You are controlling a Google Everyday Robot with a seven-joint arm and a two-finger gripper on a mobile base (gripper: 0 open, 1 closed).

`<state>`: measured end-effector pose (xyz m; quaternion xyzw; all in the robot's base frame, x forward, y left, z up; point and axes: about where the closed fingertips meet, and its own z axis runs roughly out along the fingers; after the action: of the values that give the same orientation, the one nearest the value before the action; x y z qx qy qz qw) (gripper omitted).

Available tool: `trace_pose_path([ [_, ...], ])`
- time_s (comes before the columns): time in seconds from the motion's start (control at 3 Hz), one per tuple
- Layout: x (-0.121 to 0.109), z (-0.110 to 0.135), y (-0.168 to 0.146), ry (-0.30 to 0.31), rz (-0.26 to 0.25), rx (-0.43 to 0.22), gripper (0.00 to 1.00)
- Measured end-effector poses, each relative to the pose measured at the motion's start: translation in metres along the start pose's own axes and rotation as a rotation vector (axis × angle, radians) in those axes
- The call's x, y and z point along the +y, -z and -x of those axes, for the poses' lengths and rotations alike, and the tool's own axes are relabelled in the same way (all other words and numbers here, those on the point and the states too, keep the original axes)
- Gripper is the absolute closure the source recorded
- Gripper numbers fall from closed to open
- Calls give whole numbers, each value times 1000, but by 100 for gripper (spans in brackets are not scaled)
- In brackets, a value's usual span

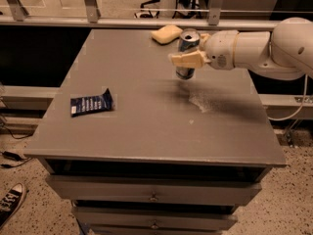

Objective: Move redbull can near sponge

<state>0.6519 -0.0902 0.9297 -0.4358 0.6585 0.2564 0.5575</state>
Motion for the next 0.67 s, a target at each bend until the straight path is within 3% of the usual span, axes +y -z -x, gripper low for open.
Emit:
trace_pose_path([
  [0.33, -58, 5, -13, 27, -87, -62, 100],
  [0.67, -92, 13, -29, 47, -135, -86, 100],
])
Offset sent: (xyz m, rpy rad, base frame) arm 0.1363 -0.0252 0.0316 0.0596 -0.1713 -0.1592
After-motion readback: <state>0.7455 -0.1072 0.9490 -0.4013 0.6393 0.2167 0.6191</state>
